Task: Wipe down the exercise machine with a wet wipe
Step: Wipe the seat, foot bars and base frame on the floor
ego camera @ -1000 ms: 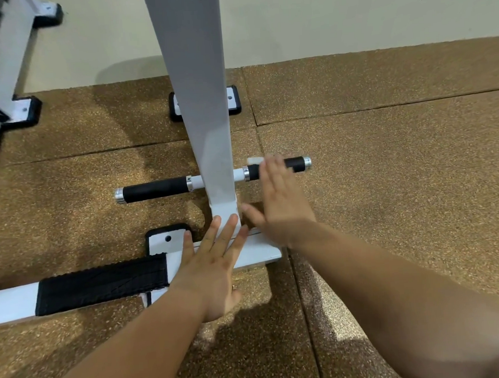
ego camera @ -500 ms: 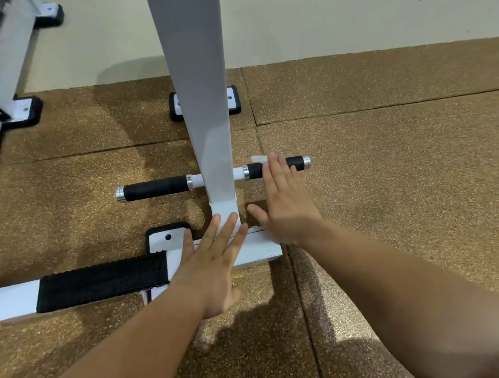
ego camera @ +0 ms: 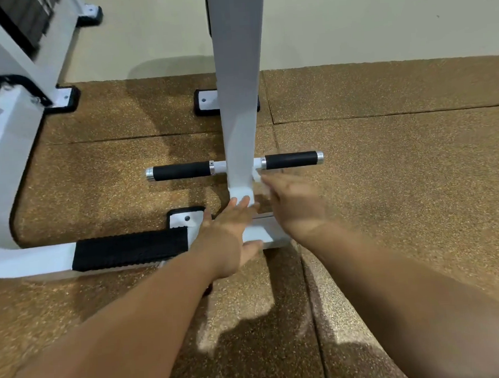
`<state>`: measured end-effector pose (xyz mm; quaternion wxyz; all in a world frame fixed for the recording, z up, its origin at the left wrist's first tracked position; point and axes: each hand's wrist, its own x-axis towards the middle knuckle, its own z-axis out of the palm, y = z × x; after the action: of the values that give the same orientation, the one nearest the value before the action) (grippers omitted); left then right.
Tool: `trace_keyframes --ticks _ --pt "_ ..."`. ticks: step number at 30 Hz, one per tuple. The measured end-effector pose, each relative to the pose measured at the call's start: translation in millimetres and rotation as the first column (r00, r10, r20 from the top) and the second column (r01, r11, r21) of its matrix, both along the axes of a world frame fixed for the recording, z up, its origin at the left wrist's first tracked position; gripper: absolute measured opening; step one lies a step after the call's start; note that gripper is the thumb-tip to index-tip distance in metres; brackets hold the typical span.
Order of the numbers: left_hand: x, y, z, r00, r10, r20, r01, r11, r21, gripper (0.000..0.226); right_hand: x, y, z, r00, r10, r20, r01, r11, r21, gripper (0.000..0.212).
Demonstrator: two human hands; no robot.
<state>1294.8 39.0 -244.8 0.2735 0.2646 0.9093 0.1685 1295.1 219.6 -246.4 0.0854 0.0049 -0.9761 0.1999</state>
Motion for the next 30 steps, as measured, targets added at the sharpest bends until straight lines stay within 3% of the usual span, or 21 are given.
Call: trace_keyframes --ticks 1,3,4,6,9,10,12,14,16,18,21,24,30 --pt "4 0 4 0.981 0.192 0.035 -0.196 0.960 0.199 0.068 5 -11 3 0.999 -0.028 0.035 0.030 0.997 -0.066 0.041" --pt "10 -1 17 0.804 0.508 0.311 -0.594 0.656 0.465 0.049 13 -36 18 0.980 -0.071 0.188 0.121 0.954 -0.273 0.043" --pt "10 -2 26 0.709 0.551 0.440 -0.704 0.523 0.480 0.042 13 -48 24 0.962 -0.097 0.257 0.190 0.910 -0.369 0.041" --pt "8 -7 39 0.619 0.560 0.551 -0.785 0.413 0.462 0.044 10 -69 31 0.931 -0.144 0.334 0.309 0.799 -0.516 0.029" --pt "-3 -26 46 0.502 0.575 0.647 -0.860 0.253 0.442 0.055 4 -92 43 0.911 -0.095 0.401 0.353 0.680 -0.642 0.015" --pt "-6 -34 46 0.474 0.590 0.653 -0.875 0.230 0.427 0.055 3 -96 44 0.909 -0.055 0.413 0.354 0.627 -0.694 0.017" --pt "-11 -49 49 0.491 0.627 0.605 -0.868 0.291 0.403 0.040 2 -100 42 0.897 -0.026 0.441 0.374 0.576 -0.727 0.022" --pt "-14 -62 45 0.525 0.645 0.555 -0.849 0.345 0.401 0.017 2 -100 35 0.883 -0.045 0.466 0.410 0.555 -0.724 0.016" --pt "-18 -73 37 0.558 0.669 0.491 -0.826 0.394 0.402 0.008 0 -100 30 0.872 -0.090 0.481 0.453 0.522 -0.723 0.006" --pt "-23 -81 27 0.563 0.696 0.445 -0.823 0.426 0.375 0.010 -6 -103 26 0.866 -0.153 0.476 0.471 0.571 -0.672 0.013" --pt "-35 -92 14 0.515 0.720 0.465 -0.852 0.371 0.368 0.026 -19 -111 27 0.865 -0.174 0.470 0.434 0.729 -0.529 0.038" --pt "-51 -104 4 0.468 0.772 0.430 -0.865 0.302 0.400 0.043 -37 -119 25 0.870 -0.172 0.462 0.421 0.748 -0.513 0.048" --pt "-89 -107 10 0.542 0.728 0.420 -0.801 0.296 0.520 0.034 -57 -141 18 0.976 -0.140 0.166 0.202 0.866 -0.458 0.012"
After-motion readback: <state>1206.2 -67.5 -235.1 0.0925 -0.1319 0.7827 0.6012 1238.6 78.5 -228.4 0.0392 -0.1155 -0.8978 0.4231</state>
